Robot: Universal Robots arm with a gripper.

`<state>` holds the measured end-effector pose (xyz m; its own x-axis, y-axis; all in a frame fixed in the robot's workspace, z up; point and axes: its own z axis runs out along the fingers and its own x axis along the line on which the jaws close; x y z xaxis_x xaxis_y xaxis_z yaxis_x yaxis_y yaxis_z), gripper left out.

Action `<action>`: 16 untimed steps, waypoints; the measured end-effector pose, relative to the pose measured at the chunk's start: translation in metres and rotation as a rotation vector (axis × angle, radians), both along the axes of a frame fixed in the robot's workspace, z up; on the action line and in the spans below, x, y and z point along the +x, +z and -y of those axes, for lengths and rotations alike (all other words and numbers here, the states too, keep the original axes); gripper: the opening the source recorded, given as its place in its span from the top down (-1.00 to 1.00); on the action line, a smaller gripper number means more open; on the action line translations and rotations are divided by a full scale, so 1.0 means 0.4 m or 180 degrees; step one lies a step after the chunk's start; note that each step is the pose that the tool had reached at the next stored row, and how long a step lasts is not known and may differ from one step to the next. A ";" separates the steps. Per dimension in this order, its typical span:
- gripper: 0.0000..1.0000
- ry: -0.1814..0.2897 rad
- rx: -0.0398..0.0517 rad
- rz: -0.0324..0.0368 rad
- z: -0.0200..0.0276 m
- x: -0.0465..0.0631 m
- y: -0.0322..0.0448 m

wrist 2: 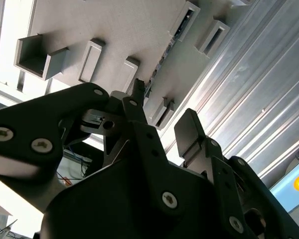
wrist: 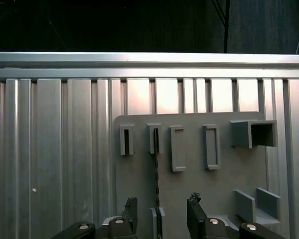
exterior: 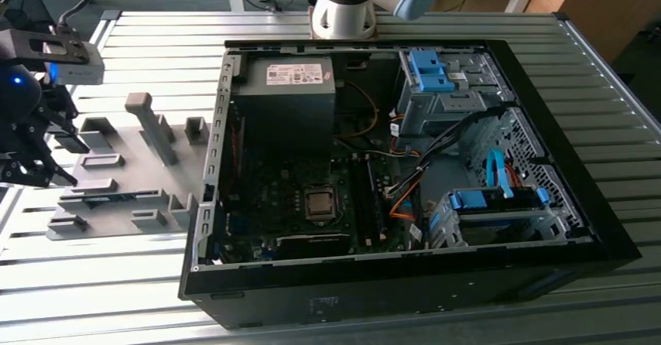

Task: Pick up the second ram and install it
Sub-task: 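Pick up the second ram and move it above second insertion slot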

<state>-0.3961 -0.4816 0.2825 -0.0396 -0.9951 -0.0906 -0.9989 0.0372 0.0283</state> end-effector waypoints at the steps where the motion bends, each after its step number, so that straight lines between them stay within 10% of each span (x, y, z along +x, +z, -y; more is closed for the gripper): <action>1: -0.04 0.0000 0.0000 0.0000 0.000 0.000 -0.001; 16: -0.04 0.0000 0.0000 0.0000 0.000 -0.001 -0.036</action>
<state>-0.3963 -0.4817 0.2682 -0.0396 -0.9951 -0.0906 -0.9989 0.0371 0.0284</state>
